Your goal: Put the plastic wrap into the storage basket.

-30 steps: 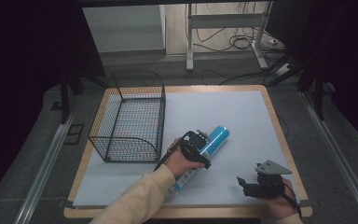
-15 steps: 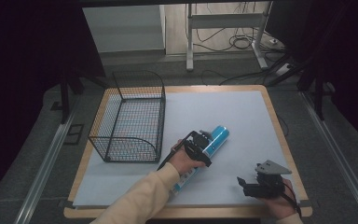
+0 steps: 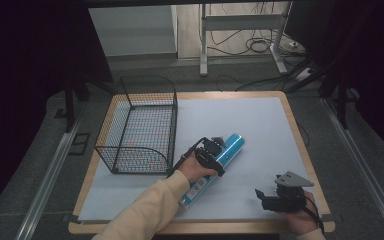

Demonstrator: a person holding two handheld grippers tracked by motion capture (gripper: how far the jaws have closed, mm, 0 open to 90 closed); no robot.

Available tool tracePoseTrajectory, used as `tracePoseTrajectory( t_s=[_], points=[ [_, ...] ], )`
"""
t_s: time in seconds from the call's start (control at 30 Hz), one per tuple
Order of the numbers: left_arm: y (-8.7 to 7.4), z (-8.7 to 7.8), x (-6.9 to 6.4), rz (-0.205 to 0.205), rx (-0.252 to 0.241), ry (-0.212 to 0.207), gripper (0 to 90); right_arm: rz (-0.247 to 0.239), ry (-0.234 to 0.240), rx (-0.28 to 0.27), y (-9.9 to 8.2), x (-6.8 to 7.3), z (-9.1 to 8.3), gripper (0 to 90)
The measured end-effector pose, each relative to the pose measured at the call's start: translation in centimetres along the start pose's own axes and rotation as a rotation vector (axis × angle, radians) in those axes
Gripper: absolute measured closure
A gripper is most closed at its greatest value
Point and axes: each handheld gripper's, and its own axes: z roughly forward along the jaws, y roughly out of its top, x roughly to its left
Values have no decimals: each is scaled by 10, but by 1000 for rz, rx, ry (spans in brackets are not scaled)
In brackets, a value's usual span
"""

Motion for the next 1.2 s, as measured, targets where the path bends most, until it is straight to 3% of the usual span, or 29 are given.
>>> tracePoseTrajectory(
  t_s=[0.23,0.6,0.8,1.2],
  points=[
    [5,-21,-1,40,6,-6,312,-3,0,4,0,1,1,109],
    [11,-40,3,58,1,1,313,1,-3,-2,0,-1,0,109],
    [14,-59,7,49,-30,11,313,0,-4,-4,0,0,0,109],
    [16,-71,8,43,-53,21,313,4,-7,-6,0,0,0,109]
  ],
)
